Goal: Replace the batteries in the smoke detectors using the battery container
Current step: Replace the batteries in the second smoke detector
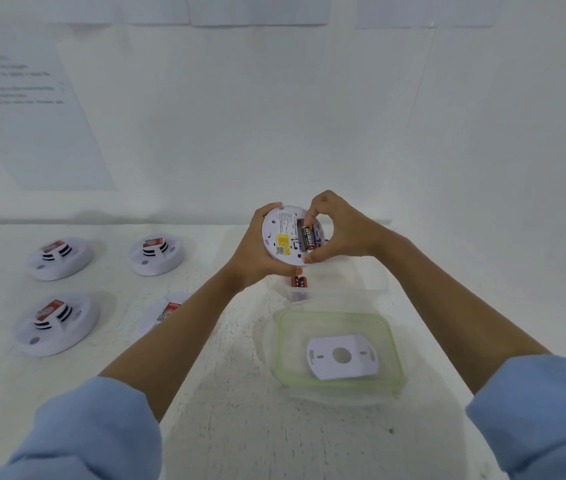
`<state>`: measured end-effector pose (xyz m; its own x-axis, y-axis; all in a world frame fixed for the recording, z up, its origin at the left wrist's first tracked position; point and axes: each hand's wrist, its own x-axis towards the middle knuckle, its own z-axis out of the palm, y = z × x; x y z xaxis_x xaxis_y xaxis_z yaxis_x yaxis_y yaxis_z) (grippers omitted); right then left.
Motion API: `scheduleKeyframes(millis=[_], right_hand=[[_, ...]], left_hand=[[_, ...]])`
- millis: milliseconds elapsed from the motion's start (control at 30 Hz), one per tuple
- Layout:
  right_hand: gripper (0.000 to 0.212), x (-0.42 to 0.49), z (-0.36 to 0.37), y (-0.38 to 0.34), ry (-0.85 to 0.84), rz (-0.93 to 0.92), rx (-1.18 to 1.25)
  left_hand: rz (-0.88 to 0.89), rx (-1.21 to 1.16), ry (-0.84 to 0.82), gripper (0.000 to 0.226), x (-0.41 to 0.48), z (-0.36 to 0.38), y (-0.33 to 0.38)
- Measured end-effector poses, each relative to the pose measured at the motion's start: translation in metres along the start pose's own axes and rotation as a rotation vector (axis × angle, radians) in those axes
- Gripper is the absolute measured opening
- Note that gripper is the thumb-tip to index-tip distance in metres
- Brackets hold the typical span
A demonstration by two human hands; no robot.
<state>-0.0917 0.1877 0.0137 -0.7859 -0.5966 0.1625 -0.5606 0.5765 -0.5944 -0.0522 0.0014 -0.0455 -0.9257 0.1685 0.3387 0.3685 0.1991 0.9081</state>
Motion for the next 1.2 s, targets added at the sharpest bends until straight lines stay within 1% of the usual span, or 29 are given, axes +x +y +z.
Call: scheduleKeyframes(millis=[100, 133, 200, 267, 400, 533, 633, 767, 833, 900, 967, 1033, 1067, 1133, 1200], right_hand=[[0.049, -0.004, -0.003, 0.008, 0.076, 0.077, 0.068], [0.049, -0.005, -0.003, 0.012, 0.057, 0.129, 0.065], [0.05, -0.006, 0.003, 0.018, -0.071, 0.238, 0.023], [0.049, -0.006, 0.015, 0.022, -0.206, 0.311, -0.073], [0.035, -0.002, 0.037, 0.027, -0.292, 0.349, -0.159], [0.028, 0.002, 0.051, 0.03, -0.291, 0.338, -0.248], [0.028, 0.003, 0.055, 0.034, -0.298, 0.381, -0.163], [0.032, 0.001, 0.049, 0.028, -0.379, 0.441, -0.016], [0.032, -0.002, 0.04, 0.023, -0.384, 0.464, 0.032], [0.026, -0.004, 0.027, 0.019, -0.297, 0.461, 0.096], [0.02, -0.004, 0.014, 0.015, -0.06, 0.421, 0.19], [0.015, -0.003, 0.006, 0.007, 0.198, 0.325, 0.217], [0.011, -0.002, 0.005, 0.002, 0.265, 0.268, 0.202], [0.007, -0.001, 0.012, -0.007, 0.28, 0.181, 0.162], [0.007, 0.0, 0.021, -0.01, 0.267, 0.132, 0.1]], left_hand=[[0.008, 0.012, 0.033, 0.098, -0.002, -0.01, -0.002], [0.012, 0.018, 0.041, 0.098, -0.003, -0.013, -0.003], [0.015, 0.032, 0.052, 0.098, -0.003, -0.017, -0.003], [0.02, 0.051, 0.052, 0.098, -0.003, -0.017, -0.003], [0.019, 0.051, 0.034, 0.1, -0.003, -0.014, -0.001], [0.015, 0.045, 0.031, 0.098, -0.003, -0.013, -0.001], [0.014, 0.055, 0.03, 0.098, -0.003, -0.011, -0.002], [0.023, 0.058, 0.031, 0.097, -0.004, -0.009, -0.002], [0.021, 0.049, 0.028, 0.098, -0.004, -0.009, -0.001], [0.019, 0.039, 0.024, 0.099, -0.004, -0.009, -0.001], [0.016, 0.027, 0.027, 0.099, -0.005, -0.009, -0.001], [0.019, 0.02, 0.031, 0.1, -0.004, -0.008, 0.0], [0.024, 0.024, 0.033, 0.1, -0.004, -0.006, 0.0], [0.033, 0.028, 0.03, 0.101, -0.002, -0.003, 0.001], [0.033, 0.022, 0.026, 0.101, -0.001, 0.0, 0.001]])
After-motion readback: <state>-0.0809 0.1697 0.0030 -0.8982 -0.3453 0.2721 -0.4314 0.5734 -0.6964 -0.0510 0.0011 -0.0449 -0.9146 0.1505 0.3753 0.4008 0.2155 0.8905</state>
